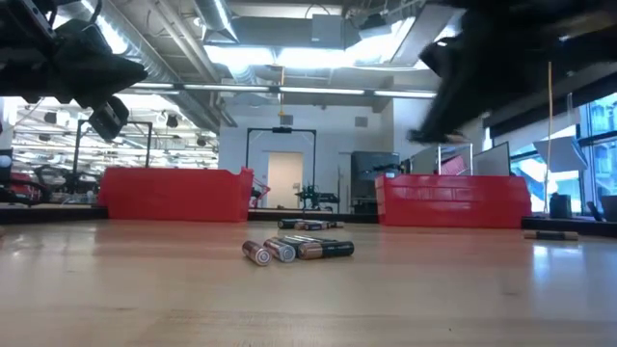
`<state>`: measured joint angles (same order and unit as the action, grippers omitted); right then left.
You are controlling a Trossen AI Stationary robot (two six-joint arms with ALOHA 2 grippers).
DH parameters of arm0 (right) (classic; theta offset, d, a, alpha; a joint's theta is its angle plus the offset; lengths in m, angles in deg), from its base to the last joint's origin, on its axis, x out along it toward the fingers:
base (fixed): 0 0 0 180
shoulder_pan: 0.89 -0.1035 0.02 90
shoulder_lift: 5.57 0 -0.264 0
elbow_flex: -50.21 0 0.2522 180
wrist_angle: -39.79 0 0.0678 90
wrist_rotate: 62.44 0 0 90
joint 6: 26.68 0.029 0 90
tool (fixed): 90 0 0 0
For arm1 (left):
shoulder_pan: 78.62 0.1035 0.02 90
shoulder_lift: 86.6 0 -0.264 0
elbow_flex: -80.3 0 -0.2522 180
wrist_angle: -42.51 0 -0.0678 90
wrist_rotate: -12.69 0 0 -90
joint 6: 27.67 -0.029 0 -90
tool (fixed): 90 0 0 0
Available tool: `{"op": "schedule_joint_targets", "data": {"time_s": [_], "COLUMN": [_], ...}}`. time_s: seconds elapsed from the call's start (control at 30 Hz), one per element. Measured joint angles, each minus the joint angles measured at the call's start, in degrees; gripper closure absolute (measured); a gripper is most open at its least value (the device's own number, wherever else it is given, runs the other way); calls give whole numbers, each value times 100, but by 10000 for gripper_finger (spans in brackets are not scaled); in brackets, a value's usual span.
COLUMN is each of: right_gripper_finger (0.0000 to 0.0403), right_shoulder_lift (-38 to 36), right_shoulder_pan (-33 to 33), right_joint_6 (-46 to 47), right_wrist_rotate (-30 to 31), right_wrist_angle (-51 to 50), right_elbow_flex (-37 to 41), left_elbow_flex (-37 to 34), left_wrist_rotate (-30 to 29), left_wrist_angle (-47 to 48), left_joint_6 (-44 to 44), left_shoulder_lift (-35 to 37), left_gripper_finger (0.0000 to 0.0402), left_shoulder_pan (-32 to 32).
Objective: Sort batteries
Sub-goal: Put the small black battery into the right red bin
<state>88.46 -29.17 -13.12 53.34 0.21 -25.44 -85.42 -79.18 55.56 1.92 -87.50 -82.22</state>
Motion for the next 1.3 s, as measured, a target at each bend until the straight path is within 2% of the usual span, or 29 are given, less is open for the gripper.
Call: {"op": "schedule_joint_targets", "data": {"time_s": [0.1, 0.23, 0.37, 0.5, 0.63, 0.77, 0.93, 1.07, 1.2, 1.3], "right_gripper_finger": [387, 387, 387, 387, 387, 387, 388, 388, 388, 388], "right_shoulder_lift": [-469, -676, -709, -724, -775, -784, -781, -764, -529, -249], "right_shoulder_pan": [672, 1853, 3336, 4596, 5424, 5988, 6667, 7184, 7570, 7620], "right_joint_6": [-416, -1451, -2576, -2982, -2575, -2003, -1387, -833, -413, -209], "right_wrist_rotate": [-45, -402, -854, -1313, -1332, -1398, -1637, -1968, -2253, -2348], "right_wrist_angle": [-493, -1051, -953, -732, -762, -915, -651, -403, -648, -829], "right_elbow_flex": [-26, -13, -15, -15, -24, -22, -22, -28, -262, -568], "left_elbow_flex": [0, 0, 0, 0, 0, 0, 0, 0, 0, 0], "left_wrist_rotate": [0, 0, 0, 1, -2, -2, -2, -3, -2, -2], "left_wrist_angle": [0, 0, 1, 0, 0, 0, 0, 0, 0, 0], "left_joint_6": [1, -249, -865, -1306, -1661, -2006, -2867, -3224, -3423, -3416], "left_shoulder_lift": [0, 0, 0, 0, 0, 0, 0, 0, 0, 0], "left_gripper_finger": [382, 382, 382, 382, 382, 382, 382, 382, 382, 382], "left_shoulder_pan": [0, 0, 0, -2, 0, 0, 0, -1, 0, 0]}}
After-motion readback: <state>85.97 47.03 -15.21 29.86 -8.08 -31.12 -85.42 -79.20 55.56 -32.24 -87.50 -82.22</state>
